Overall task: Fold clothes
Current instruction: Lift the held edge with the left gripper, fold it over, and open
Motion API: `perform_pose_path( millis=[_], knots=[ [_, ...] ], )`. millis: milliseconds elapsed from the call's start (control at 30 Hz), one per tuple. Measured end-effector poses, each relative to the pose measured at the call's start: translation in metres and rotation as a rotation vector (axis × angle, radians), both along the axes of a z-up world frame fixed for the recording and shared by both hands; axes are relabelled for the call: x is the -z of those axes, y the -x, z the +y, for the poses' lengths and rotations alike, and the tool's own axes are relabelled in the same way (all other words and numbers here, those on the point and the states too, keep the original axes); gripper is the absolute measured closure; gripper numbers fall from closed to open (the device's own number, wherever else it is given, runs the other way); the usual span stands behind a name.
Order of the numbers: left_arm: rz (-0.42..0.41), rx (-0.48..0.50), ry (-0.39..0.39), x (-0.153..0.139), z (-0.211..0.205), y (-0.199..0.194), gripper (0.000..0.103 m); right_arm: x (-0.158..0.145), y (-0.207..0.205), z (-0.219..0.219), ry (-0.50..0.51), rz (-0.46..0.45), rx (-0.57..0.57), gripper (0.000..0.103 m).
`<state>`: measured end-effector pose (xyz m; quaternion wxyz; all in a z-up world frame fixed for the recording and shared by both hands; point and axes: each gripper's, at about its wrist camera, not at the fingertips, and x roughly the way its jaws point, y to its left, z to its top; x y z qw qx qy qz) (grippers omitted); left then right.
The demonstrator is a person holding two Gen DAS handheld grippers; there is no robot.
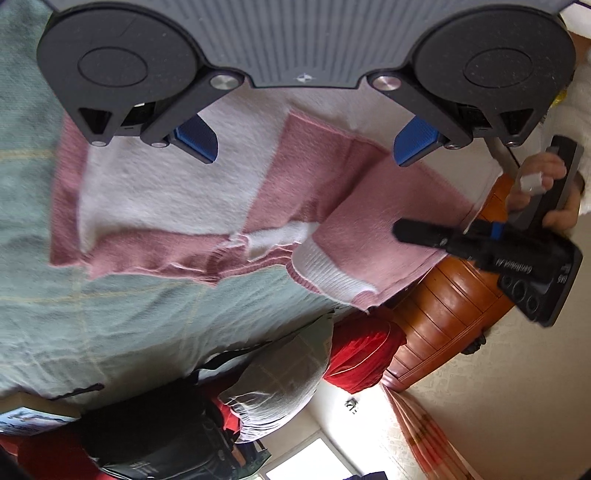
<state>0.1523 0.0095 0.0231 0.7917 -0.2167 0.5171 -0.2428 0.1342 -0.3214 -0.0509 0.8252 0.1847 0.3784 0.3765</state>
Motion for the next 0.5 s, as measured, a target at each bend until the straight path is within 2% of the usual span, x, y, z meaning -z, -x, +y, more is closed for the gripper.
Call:
perform_pose_path(
  millis=[300, 500],
  knots=[
    [0.042, 0.01, -0.007, 0.026, -0.03, -0.019, 0.083, 0.004, 0.009, -0.012, -0.02, -0.004, -0.032, 0.0],
    [0.051, 0.005, 0.028, 0.039, -0.036, -0.022, 0.082, 0.009, 0.006, -0.014, -0.136, 0.048, -0.096, 0.0]
  ],
)
